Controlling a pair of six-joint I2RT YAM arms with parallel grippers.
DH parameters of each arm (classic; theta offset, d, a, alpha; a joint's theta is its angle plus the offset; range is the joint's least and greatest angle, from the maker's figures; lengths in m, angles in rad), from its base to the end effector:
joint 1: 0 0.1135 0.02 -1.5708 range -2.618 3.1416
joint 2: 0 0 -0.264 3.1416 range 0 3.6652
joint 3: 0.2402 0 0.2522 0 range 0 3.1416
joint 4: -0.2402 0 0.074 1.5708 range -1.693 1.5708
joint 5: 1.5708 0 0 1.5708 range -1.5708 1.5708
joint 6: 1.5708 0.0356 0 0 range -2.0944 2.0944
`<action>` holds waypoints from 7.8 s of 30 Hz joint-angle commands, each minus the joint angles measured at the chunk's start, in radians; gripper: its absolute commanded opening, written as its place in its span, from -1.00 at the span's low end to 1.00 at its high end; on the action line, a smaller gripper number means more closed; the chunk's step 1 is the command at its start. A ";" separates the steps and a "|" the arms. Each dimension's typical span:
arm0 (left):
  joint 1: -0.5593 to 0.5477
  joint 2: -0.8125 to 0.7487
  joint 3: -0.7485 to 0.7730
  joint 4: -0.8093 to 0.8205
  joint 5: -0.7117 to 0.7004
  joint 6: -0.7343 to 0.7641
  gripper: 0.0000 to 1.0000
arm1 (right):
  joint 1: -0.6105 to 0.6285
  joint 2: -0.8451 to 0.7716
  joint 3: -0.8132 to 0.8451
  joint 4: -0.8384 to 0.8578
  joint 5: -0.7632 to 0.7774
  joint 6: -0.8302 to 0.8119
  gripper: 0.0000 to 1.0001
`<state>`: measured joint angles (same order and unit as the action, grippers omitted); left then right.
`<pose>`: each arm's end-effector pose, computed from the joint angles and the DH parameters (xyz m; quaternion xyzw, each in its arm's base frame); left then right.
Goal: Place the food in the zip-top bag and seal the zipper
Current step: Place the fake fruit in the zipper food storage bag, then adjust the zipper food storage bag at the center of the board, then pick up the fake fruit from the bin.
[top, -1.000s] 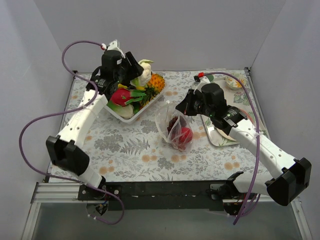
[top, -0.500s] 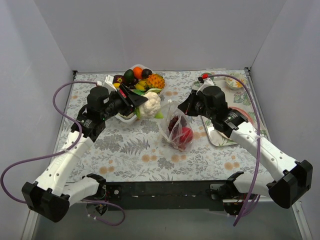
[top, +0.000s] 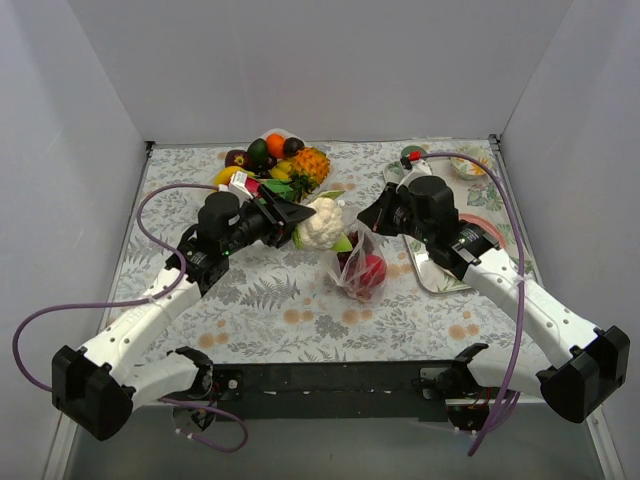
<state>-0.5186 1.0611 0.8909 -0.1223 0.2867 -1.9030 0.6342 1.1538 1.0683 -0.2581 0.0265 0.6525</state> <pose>0.2089 -0.1308 0.3304 -0.4414 0.6659 -0.5929 0.1007 0.2144 0.1565 0.3568 0.0151 0.8174 0.3367 0.4672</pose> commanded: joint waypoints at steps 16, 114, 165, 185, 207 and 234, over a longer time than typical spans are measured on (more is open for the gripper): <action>-0.170 0.143 -0.040 0.109 -0.165 -0.044 -0.45 | -0.004 -0.042 0.016 0.033 0.035 0.022 -0.97; -0.242 0.353 0.210 -0.290 -0.411 0.447 -0.05 | 0.009 -0.095 0.084 -0.041 0.058 -0.005 -0.97; 0.189 0.623 0.857 -0.384 -0.544 0.803 0.36 | -0.110 -0.085 0.111 -0.070 -0.114 -0.037 -0.97; 0.316 1.042 1.148 -0.408 -0.665 1.010 0.69 | -0.110 -0.071 0.051 -0.052 -0.143 -0.040 -0.97; 0.310 1.019 1.051 -0.471 -0.639 0.937 0.55 | -0.110 -0.071 0.019 -0.026 -0.168 -0.017 -0.97; 0.298 0.988 1.062 -0.462 -0.686 0.964 -0.13 | -0.110 -0.095 0.012 -0.033 -0.175 -0.004 -0.97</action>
<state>-0.2134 2.1246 1.9381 -0.5980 -0.3817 -0.9535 0.5240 1.0870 1.0813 -0.3565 -0.1345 0.6415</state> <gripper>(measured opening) 0.696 0.027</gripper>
